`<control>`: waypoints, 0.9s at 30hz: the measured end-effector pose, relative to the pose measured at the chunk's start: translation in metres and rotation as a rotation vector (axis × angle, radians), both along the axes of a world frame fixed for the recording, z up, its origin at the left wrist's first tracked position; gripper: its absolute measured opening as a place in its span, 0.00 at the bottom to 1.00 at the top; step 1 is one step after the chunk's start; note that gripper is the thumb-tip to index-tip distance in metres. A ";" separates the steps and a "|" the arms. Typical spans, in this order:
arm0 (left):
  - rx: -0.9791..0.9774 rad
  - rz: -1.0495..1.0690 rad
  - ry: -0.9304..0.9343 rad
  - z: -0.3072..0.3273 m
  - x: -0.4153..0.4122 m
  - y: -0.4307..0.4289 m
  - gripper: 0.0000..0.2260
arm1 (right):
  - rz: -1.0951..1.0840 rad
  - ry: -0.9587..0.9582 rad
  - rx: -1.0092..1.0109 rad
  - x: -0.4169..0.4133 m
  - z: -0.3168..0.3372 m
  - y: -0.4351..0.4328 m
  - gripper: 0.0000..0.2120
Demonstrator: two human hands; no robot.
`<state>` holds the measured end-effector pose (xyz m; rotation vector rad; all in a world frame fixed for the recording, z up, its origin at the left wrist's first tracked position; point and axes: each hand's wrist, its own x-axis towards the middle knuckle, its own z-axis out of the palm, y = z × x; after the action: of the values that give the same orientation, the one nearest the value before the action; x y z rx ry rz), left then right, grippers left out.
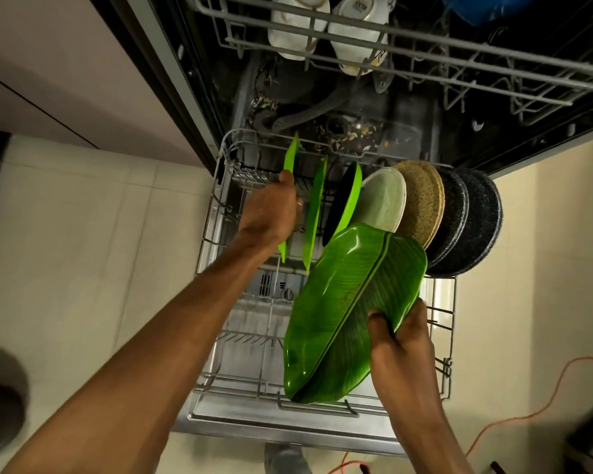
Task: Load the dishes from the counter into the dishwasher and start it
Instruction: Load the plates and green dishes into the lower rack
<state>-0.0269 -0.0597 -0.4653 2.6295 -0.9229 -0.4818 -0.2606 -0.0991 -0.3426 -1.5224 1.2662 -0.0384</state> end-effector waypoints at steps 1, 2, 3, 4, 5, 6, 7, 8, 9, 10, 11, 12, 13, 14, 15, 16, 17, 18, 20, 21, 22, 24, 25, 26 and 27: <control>0.006 0.001 -0.007 0.003 0.007 0.001 0.15 | 0.000 0.000 -0.001 0.000 0.000 0.001 0.09; 0.015 -0.004 -0.009 0.004 0.012 0.001 0.15 | 0.001 0.000 0.000 0.001 0.000 0.002 0.09; 0.025 -0.020 -0.011 0.006 0.016 0.002 0.15 | 0.004 0.001 0.001 0.001 0.000 0.004 0.09; 0.044 -0.045 -0.020 0.006 0.019 0.003 0.16 | 0.007 0.000 0.005 0.003 0.001 0.005 0.09; 0.061 -0.070 -0.031 0.006 0.020 0.004 0.15 | 0.006 -0.004 0.010 0.003 0.001 0.006 0.08; 0.070 -0.091 -0.043 0.005 0.020 0.005 0.16 | 0.001 -0.008 0.016 0.003 0.001 0.007 0.08; 0.071 -0.103 -0.049 0.004 0.019 0.005 0.16 | -0.005 -0.013 0.019 0.003 0.000 0.008 0.08; 0.070 -0.106 -0.043 0.001 0.016 0.006 0.16 | -0.009 -0.017 0.023 0.003 0.000 0.009 0.09; 0.063 -0.103 -0.029 -0.001 0.011 0.007 0.17 | -0.009 -0.021 0.028 0.002 -0.001 0.010 0.09; 0.052 -0.094 -0.012 -0.003 0.007 0.009 0.17 | -0.003 -0.028 0.034 0.002 -0.002 0.011 0.09; 0.031 -0.080 0.015 -0.005 0.002 0.010 0.17 | 0.004 -0.037 0.041 0.001 -0.002 0.012 0.09; 0.004 -0.067 0.047 -0.008 -0.002 0.011 0.16 | 0.008 -0.045 0.049 0.001 -0.002 0.012 0.09; -0.020 -0.057 0.074 -0.011 -0.006 0.011 0.15 | 0.010 -0.054 0.056 0.000 -0.002 0.012 0.09; -0.028 -0.050 0.090 -0.015 -0.008 0.011 0.14 | 0.008 -0.059 0.062 -0.001 -0.003 0.012 0.10; -0.019 -0.038 0.104 -0.017 -0.010 0.010 0.14 | 0.005 -0.060 0.063 -0.002 -0.004 0.012 0.10; 0.005 -0.027 0.126 -0.021 -0.010 0.009 0.14 | -0.001 -0.057 0.060 -0.003 -0.006 0.012 0.10; 0.032 -0.021 0.161 -0.024 -0.011 0.009 0.15 | -0.008 -0.050 0.055 -0.003 -0.007 0.012 0.09; 0.047 -0.020 0.199 -0.028 -0.012 0.009 0.16 | -0.017 -0.046 0.048 -0.003 -0.008 0.012 0.09; 0.036 -0.013 0.277 -0.034 -0.015 0.010 0.17 | -0.020 -0.043 0.032 -0.001 -0.008 0.011 0.09; 0.023 0.000 0.295 -0.035 -0.017 0.011 0.17 | -0.015 -0.043 0.029 -0.001 -0.007 0.010 0.09; 0.016 0.016 0.301 -0.038 -0.017 0.012 0.18 | -0.012 -0.046 0.031 0.000 -0.005 0.009 0.09; 0.041 0.044 0.316 -0.038 -0.016 0.013 0.21 | -0.006 -0.054 0.034 0.001 -0.002 0.007 0.10; 0.076 0.049 0.325 -0.036 -0.015 0.013 0.23 | -0.004 -0.057 0.029 0.001 -0.001 0.007 0.10; 0.116 0.052 0.319 -0.035 -0.013 0.015 0.25 | -0.003 -0.057 0.018 0.001 -0.001 0.007 0.10; 0.140 0.058 0.301 -0.030 -0.011 0.016 0.26 | -0.002 -0.057 0.006 0.001 -0.001 0.006 0.10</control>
<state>-0.0377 -0.0432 -0.4950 2.5968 -0.7389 -0.9270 -0.2599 -0.0927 -0.3434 -1.5049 1.2220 -0.0786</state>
